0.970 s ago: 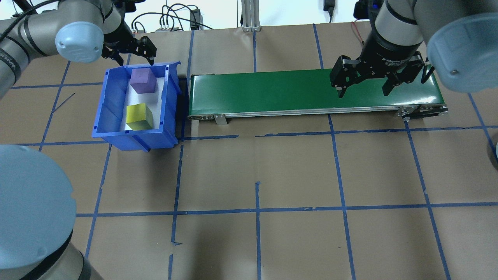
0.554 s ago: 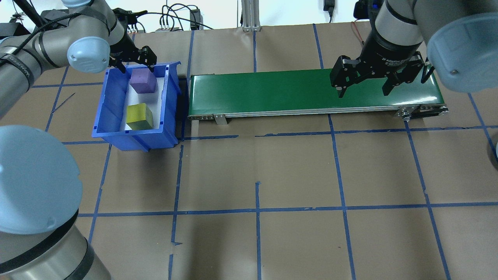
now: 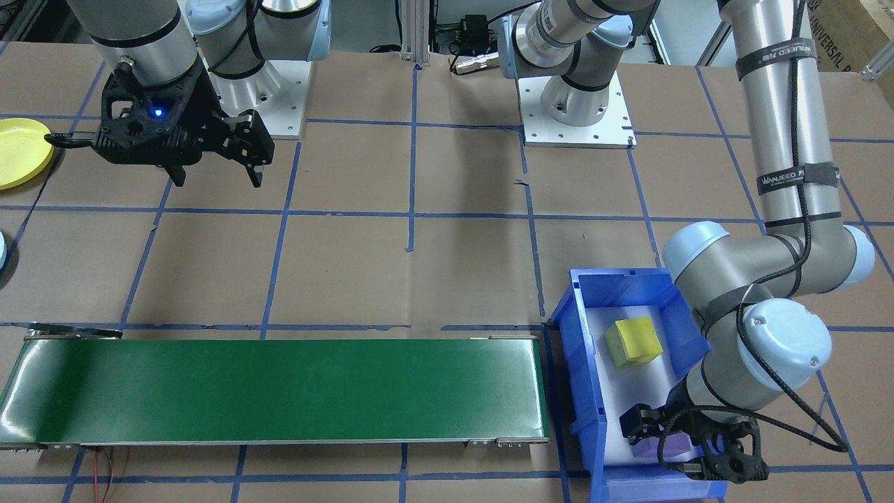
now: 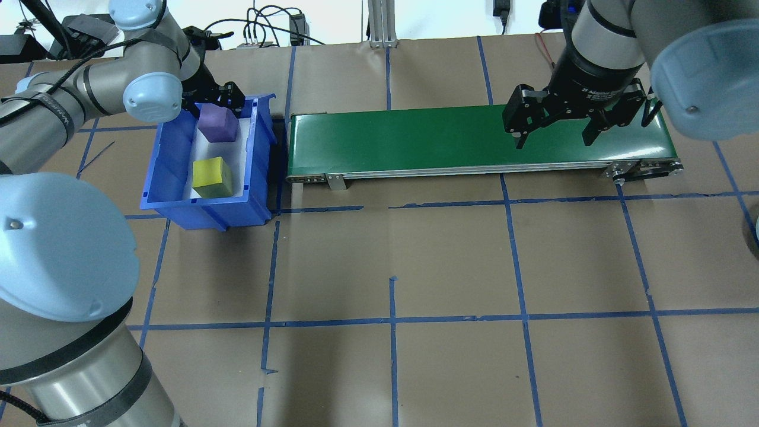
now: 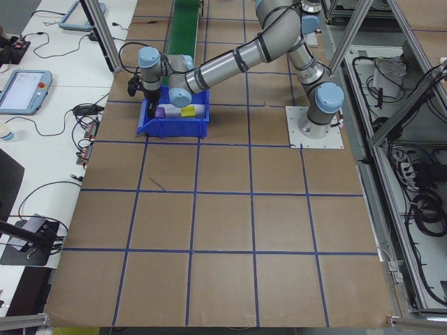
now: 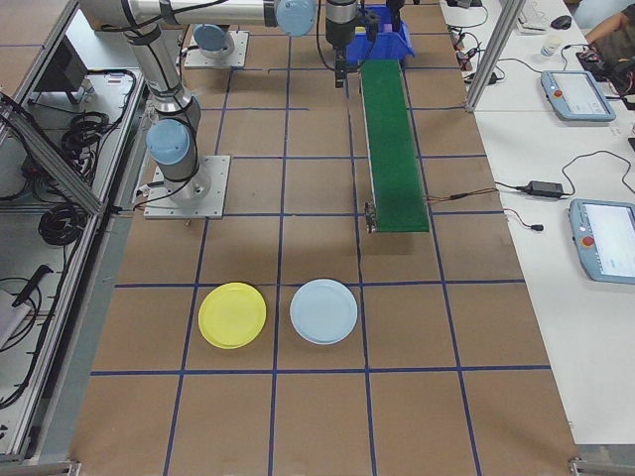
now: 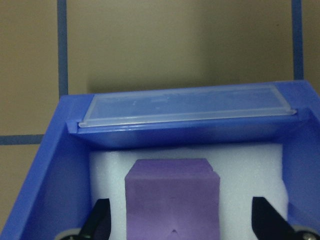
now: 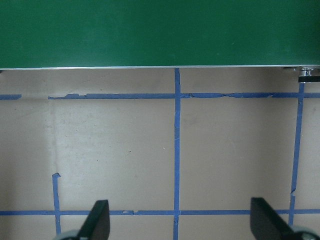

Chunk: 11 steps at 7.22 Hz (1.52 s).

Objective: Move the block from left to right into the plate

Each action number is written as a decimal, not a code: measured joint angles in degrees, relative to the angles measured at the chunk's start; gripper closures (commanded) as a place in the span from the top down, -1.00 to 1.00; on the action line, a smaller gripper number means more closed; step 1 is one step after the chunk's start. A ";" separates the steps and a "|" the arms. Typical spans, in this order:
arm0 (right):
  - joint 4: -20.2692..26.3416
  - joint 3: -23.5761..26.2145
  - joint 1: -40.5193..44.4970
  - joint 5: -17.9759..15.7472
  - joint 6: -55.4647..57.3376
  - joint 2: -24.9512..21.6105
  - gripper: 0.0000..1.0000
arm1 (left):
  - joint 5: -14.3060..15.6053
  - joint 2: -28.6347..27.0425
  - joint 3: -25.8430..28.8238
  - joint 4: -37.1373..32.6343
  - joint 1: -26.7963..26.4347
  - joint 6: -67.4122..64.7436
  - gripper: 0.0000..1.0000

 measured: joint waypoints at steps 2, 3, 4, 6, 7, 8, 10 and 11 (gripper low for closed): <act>0.00 0.00 0.00 0.00 0.00 0.00 1.00 | -0.08 -1.05 -0.05 0.41 0.00 0.19 -0.14; 0.00 0.00 0.00 0.00 0.00 0.00 1.00 | -0.09 -1.13 -0.03 0.46 0.00 0.22 -0.18; 0.00 0.00 0.00 0.00 0.00 0.00 1.00 | -0.12 -0.87 0.08 0.45 0.00 0.24 -0.18; 0.00 0.00 0.00 0.00 0.00 0.00 1.00 | -0.13 1.92 0.67 -0.26 -0.01 0.06 -0.16; 0.00 0.00 0.00 0.00 0.00 0.00 1.00 | 0.01 4.75 0.71 -2.63 -0.10 -0.29 -0.16; 0.00 0.00 0.00 0.00 -0.02 0.00 1.00 | -0.04 8.44 0.54 -6.97 -0.34 -0.72 -0.16; 0.00 0.00 0.00 0.00 -0.08 0.00 1.00 | -0.29 13.71 0.09 -13.75 -4.38 -5.66 -0.16; 0.00 0.00 0.00 0.00 -0.07 0.00 1.00 | -0.28 14.33 -0.24 -14.70 -8.41 -9.07 -0.16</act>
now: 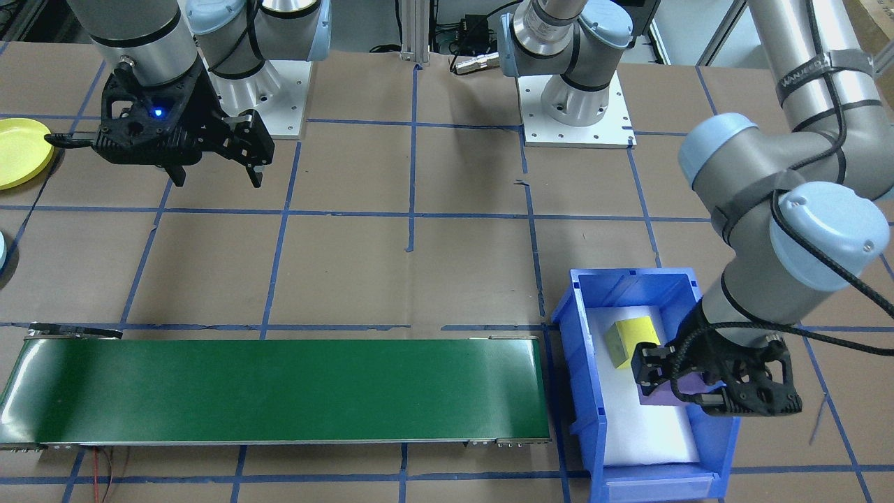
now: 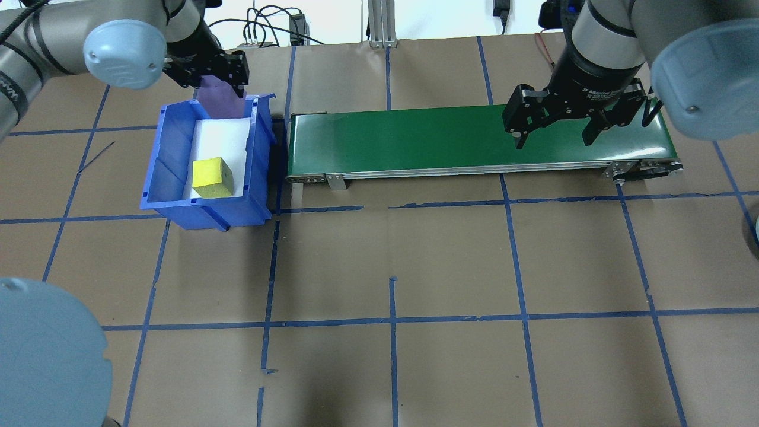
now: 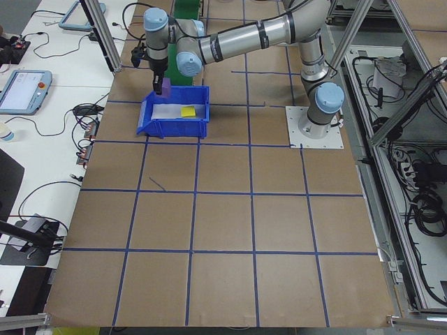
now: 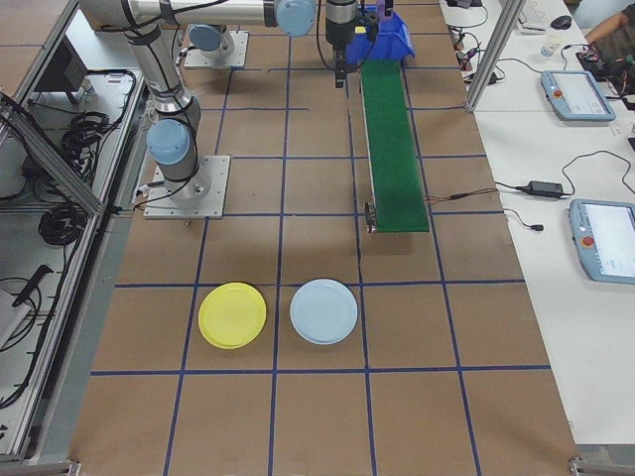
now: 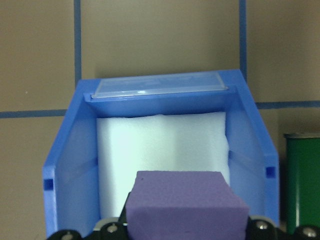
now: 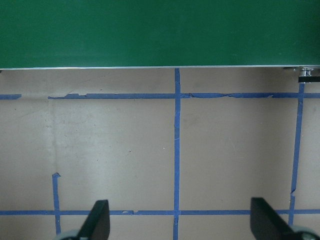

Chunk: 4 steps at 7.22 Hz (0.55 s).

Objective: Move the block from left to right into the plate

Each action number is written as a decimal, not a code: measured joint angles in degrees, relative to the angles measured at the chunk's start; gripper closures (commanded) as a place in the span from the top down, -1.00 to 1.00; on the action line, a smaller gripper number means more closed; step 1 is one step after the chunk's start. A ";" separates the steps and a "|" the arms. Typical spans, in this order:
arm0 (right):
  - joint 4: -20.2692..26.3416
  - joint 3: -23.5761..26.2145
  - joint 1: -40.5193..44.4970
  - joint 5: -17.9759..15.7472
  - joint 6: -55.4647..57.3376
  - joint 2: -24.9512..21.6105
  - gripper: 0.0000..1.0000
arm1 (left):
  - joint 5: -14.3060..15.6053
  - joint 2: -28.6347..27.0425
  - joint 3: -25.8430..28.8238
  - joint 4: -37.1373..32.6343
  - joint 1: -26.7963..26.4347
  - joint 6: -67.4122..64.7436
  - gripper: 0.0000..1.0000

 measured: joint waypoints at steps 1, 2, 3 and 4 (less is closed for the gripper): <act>0.00 0.00 0.00 0.00 0.02 0.00 1.00 | 0.01 -0.43 -0.44 -0.03 -3.70 -2.43 -0.16; 0.00 0.00 0.00 0.00 0.00 0.00 1.00 | 0.06 -2.02 -0.76 0.68 -6.61 -3.88 -0.16; 0.00 0.00 0.00 0.00 -0.01 0.00 1.00 | 0.13 -4.60 -0.99 2.77 -8.94 -5.00 -0.15; 0.00 0.00 0.00 0.00 -0.02 0.00 1.00 | 0.12 -6.94 -1.18 5.39 -10.43 -5.80 -0.12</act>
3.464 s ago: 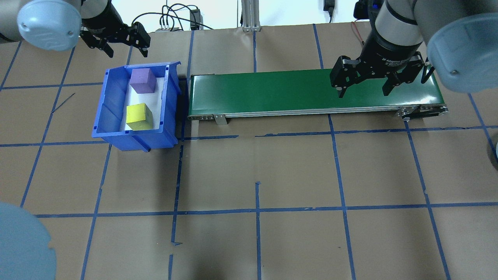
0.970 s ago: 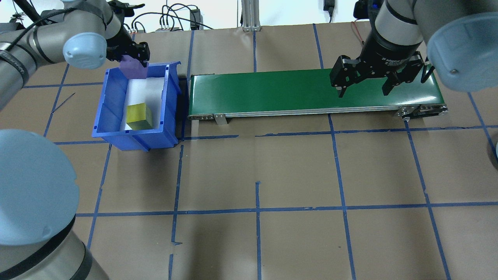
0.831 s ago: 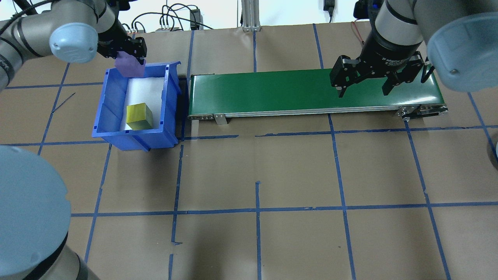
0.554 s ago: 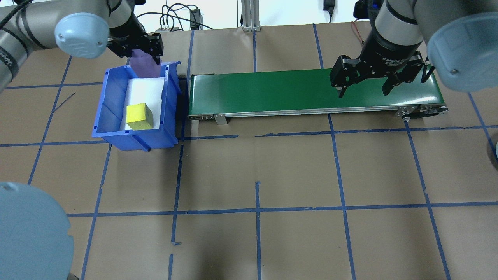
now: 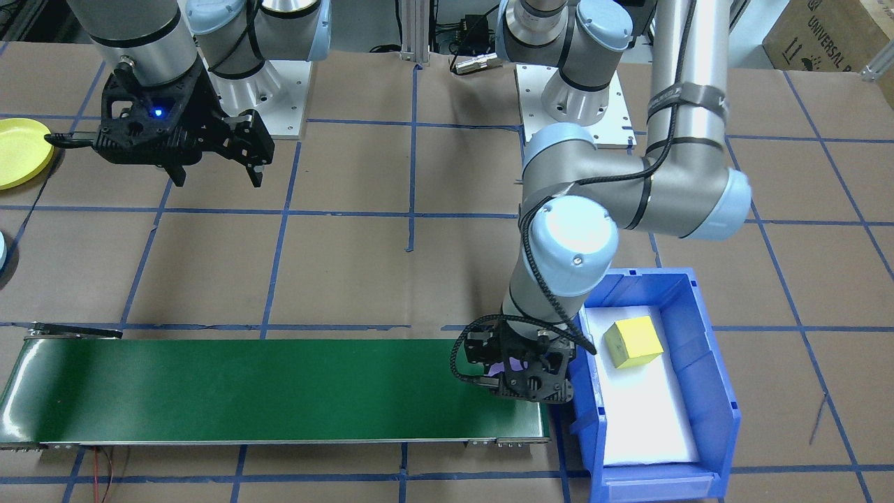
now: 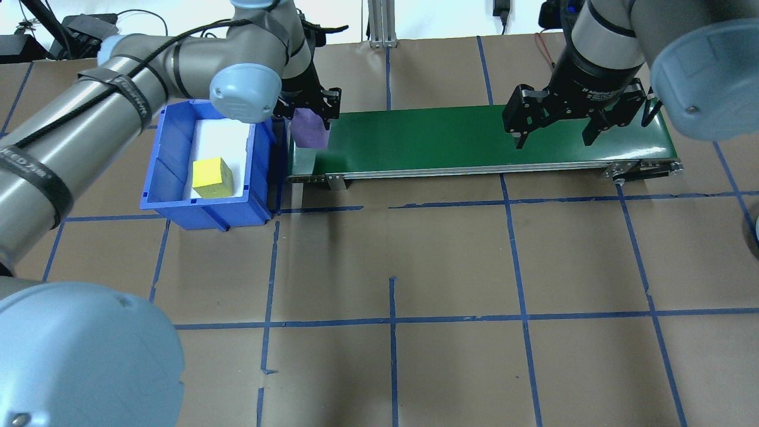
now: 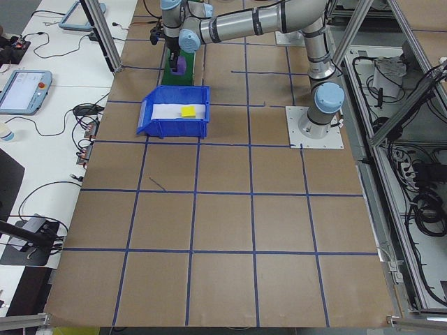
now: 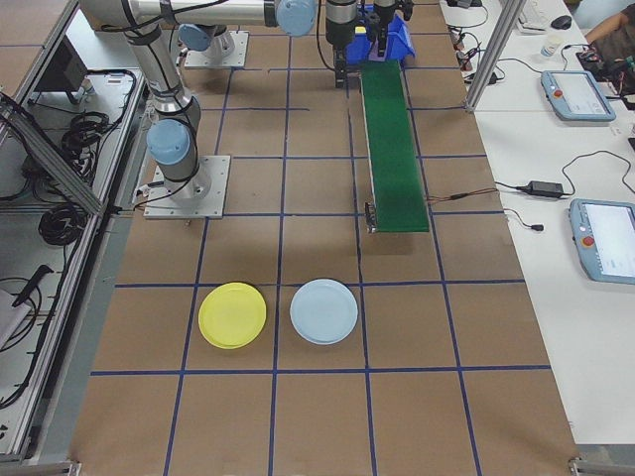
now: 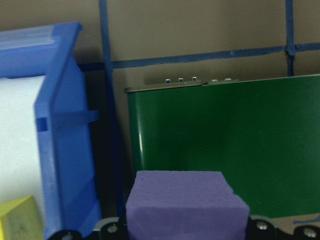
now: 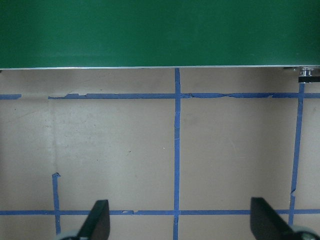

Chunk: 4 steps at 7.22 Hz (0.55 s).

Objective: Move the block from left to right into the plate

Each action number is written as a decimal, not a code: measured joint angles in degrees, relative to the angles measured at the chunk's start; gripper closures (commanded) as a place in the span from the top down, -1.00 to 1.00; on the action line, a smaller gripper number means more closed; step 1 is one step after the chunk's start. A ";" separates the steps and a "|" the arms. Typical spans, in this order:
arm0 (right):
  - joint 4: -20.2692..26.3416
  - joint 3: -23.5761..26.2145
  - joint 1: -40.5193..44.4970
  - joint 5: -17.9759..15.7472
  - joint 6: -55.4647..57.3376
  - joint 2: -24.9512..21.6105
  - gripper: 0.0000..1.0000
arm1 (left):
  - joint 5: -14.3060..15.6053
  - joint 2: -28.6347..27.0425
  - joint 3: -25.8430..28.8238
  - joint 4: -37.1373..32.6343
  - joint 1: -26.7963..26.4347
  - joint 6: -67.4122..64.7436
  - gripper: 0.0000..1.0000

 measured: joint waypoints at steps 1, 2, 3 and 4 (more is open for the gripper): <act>0.00 0.00 0.00 0.00 0.00 0.00 1.00 | -0.08 -1.32 -0.10 1.82 -0.72 -0.27 0.84; 0.00 0.00 0.00 0.00 0.00 0.00 1.00 | -0.15 -1.77 -0.12 2.62 -1.03 -0.27 1.00; 0.00 0.00 0.00 0.00 -0.01 0.00 1.00 | -0.26 -1.53 -0.03 2.92 -1.14 -0.45 1.00; 0.00 0.00 0.00 0.00 -0.03 0.00 1.00 | -0.44 -0.58 0.27 2.92 -1.17 -0.81 1.00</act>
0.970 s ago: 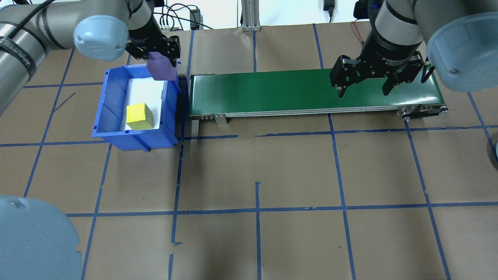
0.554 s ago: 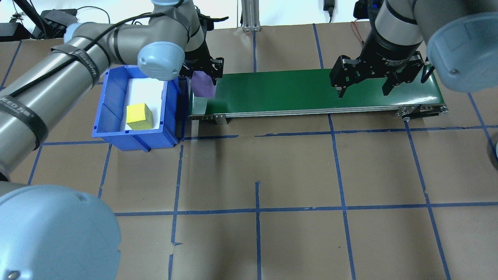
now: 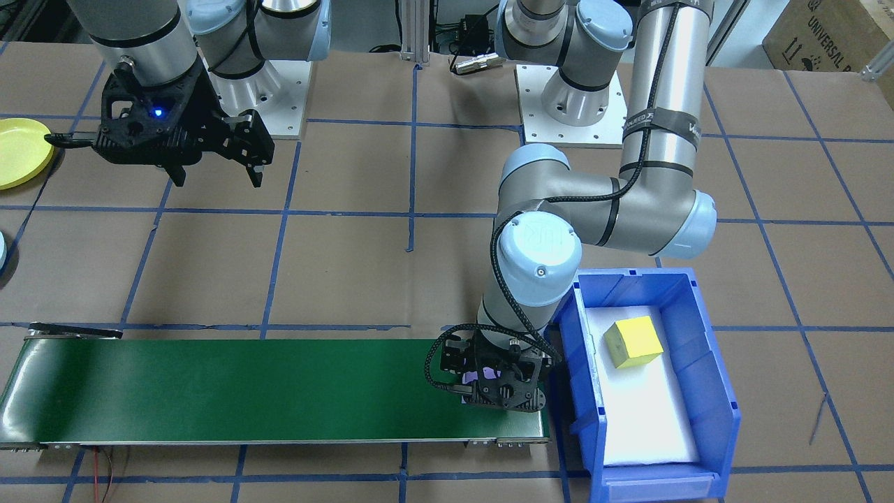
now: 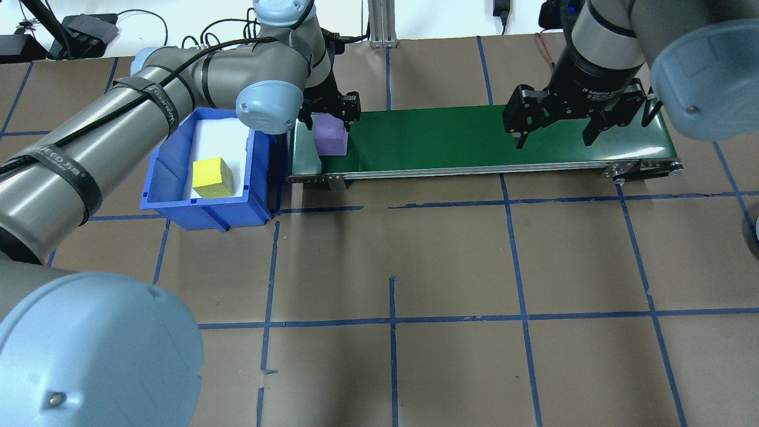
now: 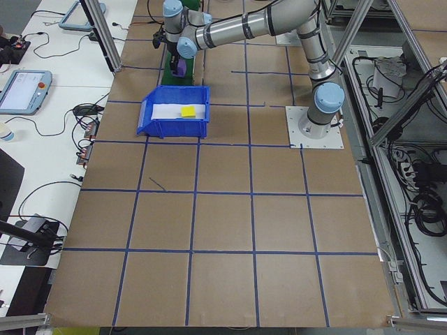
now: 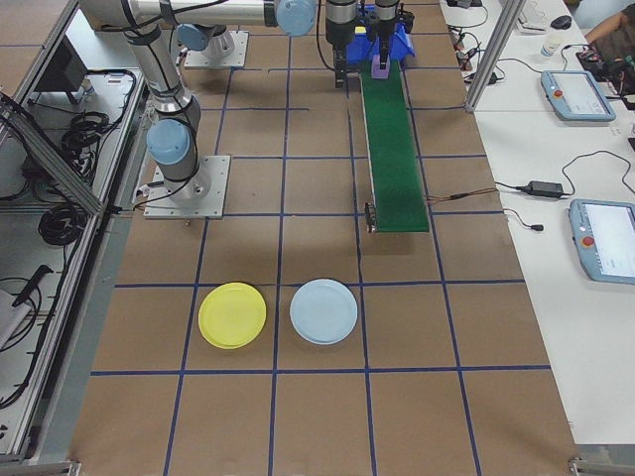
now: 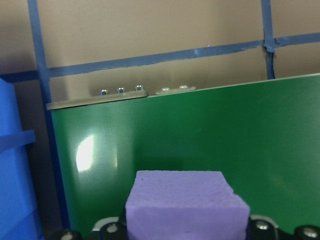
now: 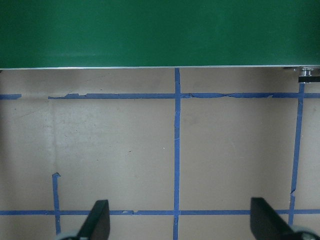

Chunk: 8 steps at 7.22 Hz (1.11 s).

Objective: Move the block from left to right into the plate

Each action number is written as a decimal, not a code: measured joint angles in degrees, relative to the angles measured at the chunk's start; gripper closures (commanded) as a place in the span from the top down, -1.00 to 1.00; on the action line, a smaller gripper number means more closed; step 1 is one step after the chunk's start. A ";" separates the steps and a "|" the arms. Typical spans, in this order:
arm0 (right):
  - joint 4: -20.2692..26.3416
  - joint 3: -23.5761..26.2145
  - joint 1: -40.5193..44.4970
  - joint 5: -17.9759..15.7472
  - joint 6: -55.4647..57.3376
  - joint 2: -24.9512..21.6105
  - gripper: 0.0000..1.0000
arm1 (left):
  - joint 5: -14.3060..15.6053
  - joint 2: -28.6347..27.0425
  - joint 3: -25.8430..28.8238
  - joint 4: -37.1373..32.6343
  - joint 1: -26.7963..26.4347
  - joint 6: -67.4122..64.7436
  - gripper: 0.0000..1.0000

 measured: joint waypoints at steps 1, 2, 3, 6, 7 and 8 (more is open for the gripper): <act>0.00 0.00 0.00 0.00 -0.02 0.00 1.00 | -0.07 1.57 0.32 -0.18 0.00 -0.21 1.00; 0.00 0.00 0.00 0.00 0.00 0.00 1.00 | -0.09 3.79 0.53 -0.94 0.51 -0.24 1.00; -0.02 0.00 0.00 0.00 0.00 0.00 1.00 | -0.27 6.06 0.58 -2.52 2.49 -0.04 1.00; -0.01 0.00 0.00 0.00 -0.05 0.06 1.00 | -1.70 9.49 -1.13 -5.18 12.14 5.14 1.00; -0.01 0.00 0.00 0.00 -0.01 0.05 1.00 | -1.93 10.00 -2.85 -5.86 15.48 9.32 1.00; -0.02 0.00 0.00 0.00 -0.01 0.06 1.00 | -1.91 10.59 -4.32 -6.26 17.68 12.34 1.00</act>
